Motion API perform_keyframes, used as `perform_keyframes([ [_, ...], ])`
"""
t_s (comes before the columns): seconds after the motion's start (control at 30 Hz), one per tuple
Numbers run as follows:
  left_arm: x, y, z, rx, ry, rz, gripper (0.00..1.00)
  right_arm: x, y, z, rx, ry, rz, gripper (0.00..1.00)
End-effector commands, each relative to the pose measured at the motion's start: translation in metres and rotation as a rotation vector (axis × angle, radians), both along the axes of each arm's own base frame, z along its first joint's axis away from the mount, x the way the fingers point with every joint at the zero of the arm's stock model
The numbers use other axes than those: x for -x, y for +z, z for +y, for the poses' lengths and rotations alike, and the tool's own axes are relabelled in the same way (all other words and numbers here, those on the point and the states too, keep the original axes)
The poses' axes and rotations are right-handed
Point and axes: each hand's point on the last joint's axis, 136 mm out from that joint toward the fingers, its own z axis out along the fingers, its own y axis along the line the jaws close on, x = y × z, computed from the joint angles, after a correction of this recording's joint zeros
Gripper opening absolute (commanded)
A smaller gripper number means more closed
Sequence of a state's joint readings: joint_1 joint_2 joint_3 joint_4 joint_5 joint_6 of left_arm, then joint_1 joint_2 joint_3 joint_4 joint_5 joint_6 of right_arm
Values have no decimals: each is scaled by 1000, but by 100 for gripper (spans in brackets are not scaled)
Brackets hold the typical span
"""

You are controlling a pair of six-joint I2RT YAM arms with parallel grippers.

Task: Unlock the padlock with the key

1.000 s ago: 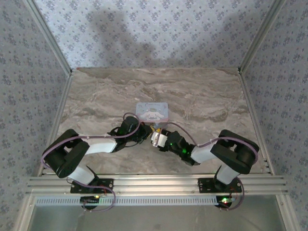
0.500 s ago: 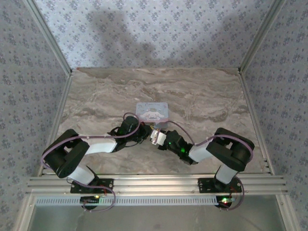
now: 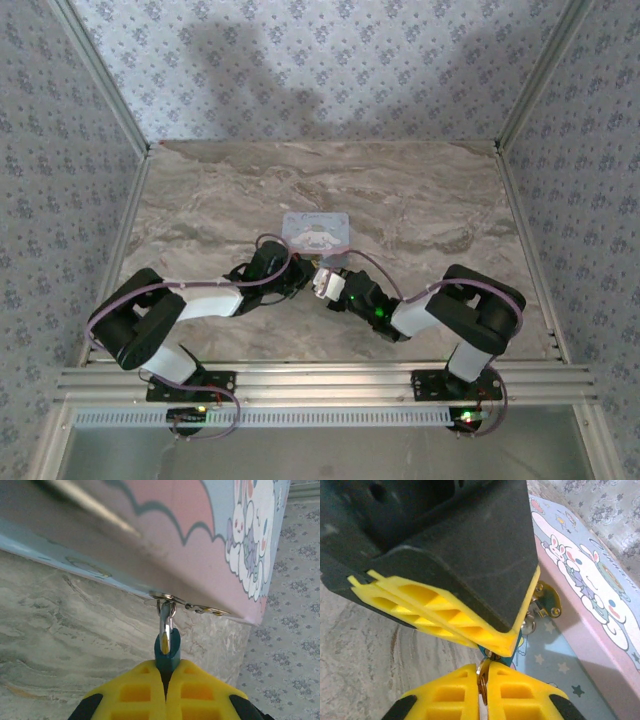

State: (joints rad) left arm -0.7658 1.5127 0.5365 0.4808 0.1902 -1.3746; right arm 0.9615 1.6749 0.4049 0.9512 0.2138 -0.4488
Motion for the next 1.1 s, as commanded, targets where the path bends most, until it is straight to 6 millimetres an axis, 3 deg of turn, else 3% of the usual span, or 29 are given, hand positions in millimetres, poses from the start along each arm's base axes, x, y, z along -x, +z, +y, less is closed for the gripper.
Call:
perform_keyframes([
  [0.0, -4, 21, -15, 58, -28, -33, 2, -12, 14, 5, -81, -45, 1, 7],
  [0.4, -4, 20, -18, 56, -33, -29, 3, -22, 18, -5, -255, -163, 177, 0],
  [0.8, -6, 19, -2, -37, -23, -54, 35, -19, -6, -23, -437, -332, 517, 0],
  [1.07, -9, 27, 39, -117, 33, -80, 48, -14, -9, -25, -601, -364, 730, 0],
])
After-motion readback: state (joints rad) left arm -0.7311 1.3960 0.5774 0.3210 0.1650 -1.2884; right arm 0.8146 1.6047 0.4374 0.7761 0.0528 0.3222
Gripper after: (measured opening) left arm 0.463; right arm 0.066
